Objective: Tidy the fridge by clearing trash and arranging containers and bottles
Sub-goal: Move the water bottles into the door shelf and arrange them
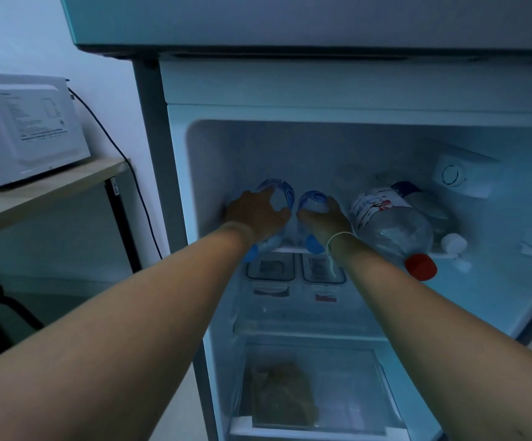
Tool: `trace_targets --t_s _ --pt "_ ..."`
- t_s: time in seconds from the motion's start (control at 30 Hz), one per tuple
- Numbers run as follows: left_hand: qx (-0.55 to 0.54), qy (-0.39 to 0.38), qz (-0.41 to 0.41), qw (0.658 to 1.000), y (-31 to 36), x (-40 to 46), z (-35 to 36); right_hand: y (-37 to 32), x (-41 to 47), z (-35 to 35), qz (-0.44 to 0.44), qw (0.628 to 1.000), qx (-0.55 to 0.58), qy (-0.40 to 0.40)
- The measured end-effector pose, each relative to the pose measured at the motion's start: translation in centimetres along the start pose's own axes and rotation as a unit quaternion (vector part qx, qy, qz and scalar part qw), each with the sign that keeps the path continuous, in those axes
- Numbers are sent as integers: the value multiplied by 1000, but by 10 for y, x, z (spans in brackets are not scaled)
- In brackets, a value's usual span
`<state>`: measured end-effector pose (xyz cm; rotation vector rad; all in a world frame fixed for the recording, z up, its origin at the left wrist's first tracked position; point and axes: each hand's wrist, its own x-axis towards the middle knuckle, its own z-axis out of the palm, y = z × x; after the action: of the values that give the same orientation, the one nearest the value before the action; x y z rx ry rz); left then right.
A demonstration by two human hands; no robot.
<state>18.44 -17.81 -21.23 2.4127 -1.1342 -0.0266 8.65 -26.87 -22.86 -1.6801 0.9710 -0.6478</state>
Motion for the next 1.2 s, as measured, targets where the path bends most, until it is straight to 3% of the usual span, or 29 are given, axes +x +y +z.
trace_targets --t_s 0.3,0.57,0.87,1.2 --pt "-19 -24 -8 1000 -1 0 3 7 -6 -3 -12 996 -84 18" --pt "-137 -8 -38 990 -4 -9 -1 1 -18 -10 7 989 -149 -8" --pt "-218 -56 -53 973 -10 -24 -2 7 -35 -19 -17 995 -93 16" --pt "-298 -41 -68 951 3 -41 7 13 -86 -39 -22 998 -53 16"
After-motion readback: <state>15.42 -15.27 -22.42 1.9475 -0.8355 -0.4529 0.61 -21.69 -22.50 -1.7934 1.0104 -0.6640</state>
